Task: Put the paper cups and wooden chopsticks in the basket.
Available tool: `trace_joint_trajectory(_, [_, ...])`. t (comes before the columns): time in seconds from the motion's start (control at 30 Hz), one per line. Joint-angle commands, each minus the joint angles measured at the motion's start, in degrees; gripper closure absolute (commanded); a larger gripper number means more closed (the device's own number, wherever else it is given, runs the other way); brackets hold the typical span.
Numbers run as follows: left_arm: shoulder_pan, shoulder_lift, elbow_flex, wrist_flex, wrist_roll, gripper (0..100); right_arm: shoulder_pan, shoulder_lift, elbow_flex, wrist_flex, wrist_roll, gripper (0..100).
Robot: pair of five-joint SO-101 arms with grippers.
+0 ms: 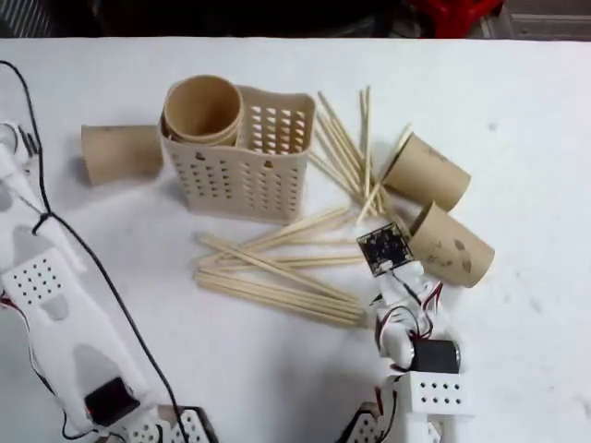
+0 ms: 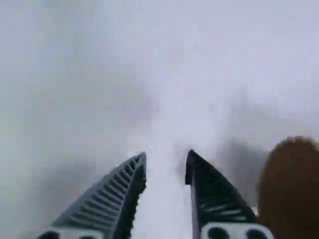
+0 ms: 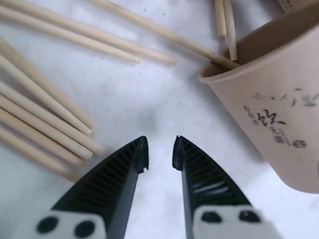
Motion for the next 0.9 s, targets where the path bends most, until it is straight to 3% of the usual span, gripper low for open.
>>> trace_joint_trajectory(0.0, [4.1,-4.1,-6.2,4.7,-0.6,85,0.1,-0.4,-0.2,-1.0,-0.1,90.7])
trace_joint_trajectory(0.33, [15.3,-18.2,-3.7,8.4,-0.5,85,0.1,-0.4,-0.2,-1.0,-0.1,90.7])
trace_joint_trajectory(0.47, [18.3,-17.9,2.3,5.8,-0.6,85,0.1,-0.4,-0.2,-1.0,-0.1,90.7])
trace_joint_trajectory(0.63, [17.2,-14.6,11.3,-1.8,-0.6,85,0.1,-0.4,-0.2,-1.0,0.0,90.7])
trace_joint_trajectory(0.87, [11.0,-10.0,13.0,-0.8,-3.8,85,0.1,-0.4,-0.2,-1.0,0.0,90.7])
